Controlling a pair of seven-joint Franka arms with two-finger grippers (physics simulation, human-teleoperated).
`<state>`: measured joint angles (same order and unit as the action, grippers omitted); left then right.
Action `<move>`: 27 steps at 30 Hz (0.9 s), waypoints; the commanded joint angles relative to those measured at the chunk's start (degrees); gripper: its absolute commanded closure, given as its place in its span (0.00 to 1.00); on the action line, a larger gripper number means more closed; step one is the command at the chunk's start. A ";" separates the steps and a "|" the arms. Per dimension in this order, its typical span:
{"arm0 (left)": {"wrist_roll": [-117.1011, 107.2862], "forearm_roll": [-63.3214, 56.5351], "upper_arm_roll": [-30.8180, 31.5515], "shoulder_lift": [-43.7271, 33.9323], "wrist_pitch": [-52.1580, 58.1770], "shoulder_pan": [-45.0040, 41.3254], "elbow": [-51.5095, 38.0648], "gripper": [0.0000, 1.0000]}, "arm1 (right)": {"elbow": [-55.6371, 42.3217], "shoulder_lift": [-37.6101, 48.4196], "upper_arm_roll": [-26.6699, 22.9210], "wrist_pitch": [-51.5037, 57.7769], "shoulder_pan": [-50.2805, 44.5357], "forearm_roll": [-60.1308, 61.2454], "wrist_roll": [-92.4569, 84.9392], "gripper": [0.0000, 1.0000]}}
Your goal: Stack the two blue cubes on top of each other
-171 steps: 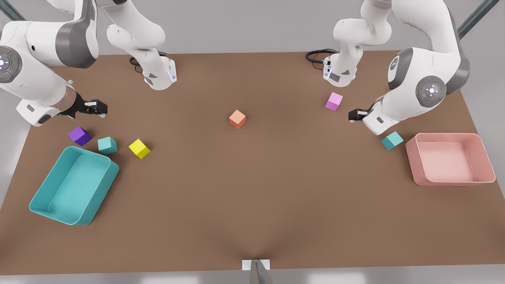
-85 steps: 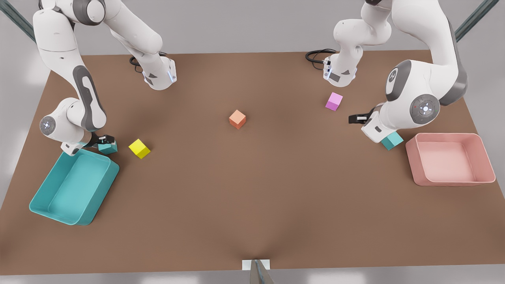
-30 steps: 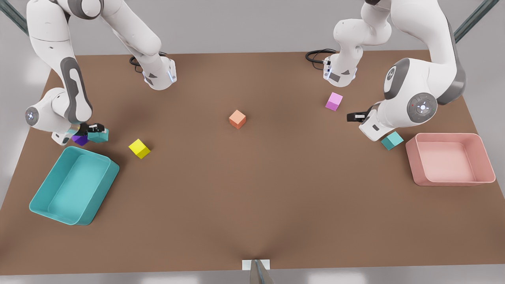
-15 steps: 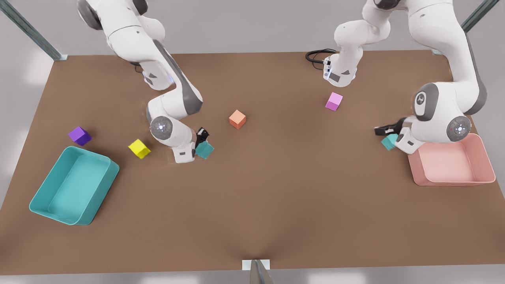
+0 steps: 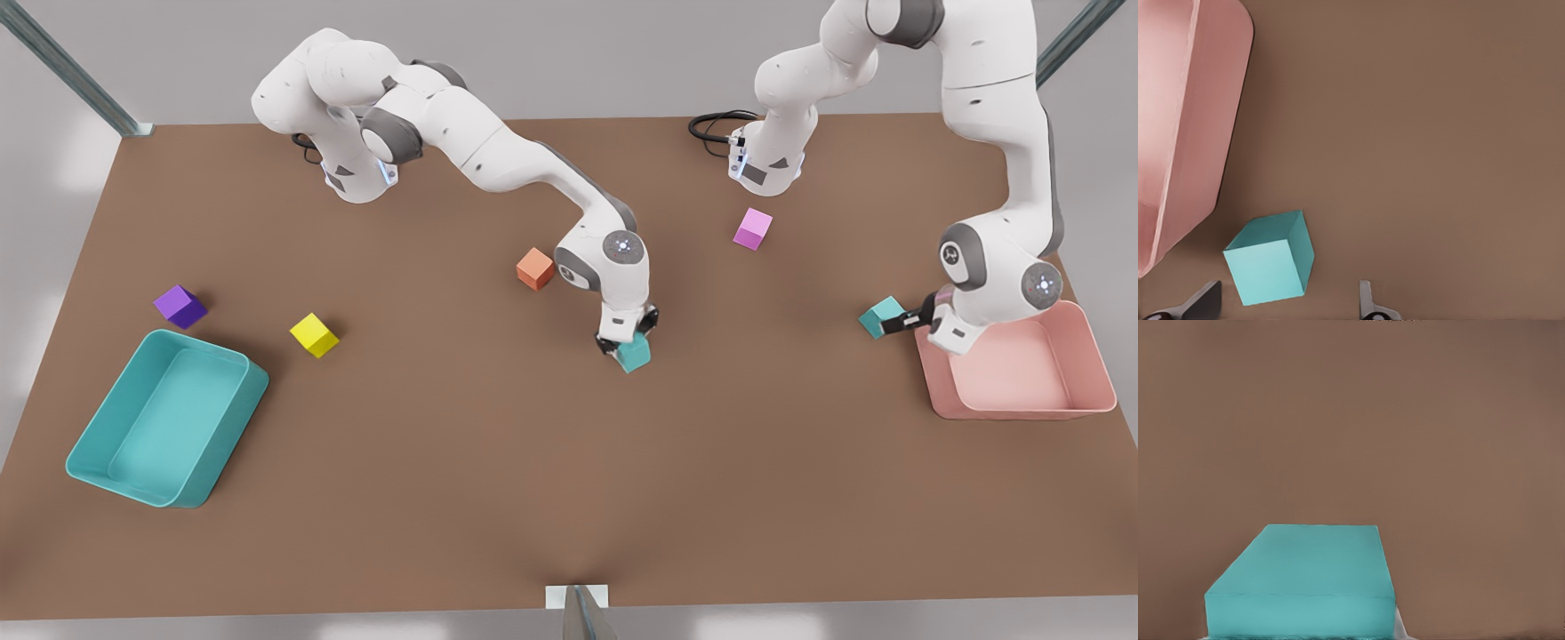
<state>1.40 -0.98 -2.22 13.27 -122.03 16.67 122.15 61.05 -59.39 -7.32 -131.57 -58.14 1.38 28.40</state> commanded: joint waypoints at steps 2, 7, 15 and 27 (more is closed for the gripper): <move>8.18 0.02 -0.33 0.35 -4.27 -0.06 0.45 0.00 | 0.03 0.06 -0.33 -1.41 -0.05 -0.59 44.29 0.00; 8.35 2.57 -0.51 -0.09 -7.79 -0.15 5.29 0.00 | -0.06 0.85 -1.12 -0.18 0.04 -0.50 44.11 0.00; 8.71 2.57 -4.29 -0.09 -7.61 0.12 7.48 0.00 | 0.47 13.07 0.20 29.59 20.14 7.67 3.31 0.00; 8.62 2.65 -4.29 3.87 -11.83 0.91 7.75 0.00 | 4.95 37.85 -8.33 57.12 45.56 0.90 -32.70 0.00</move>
<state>8.30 1.78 -6.50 17.00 -131.94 17.47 129.93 65.81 -22.24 -15.41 -84.87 -13.24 2.25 21.13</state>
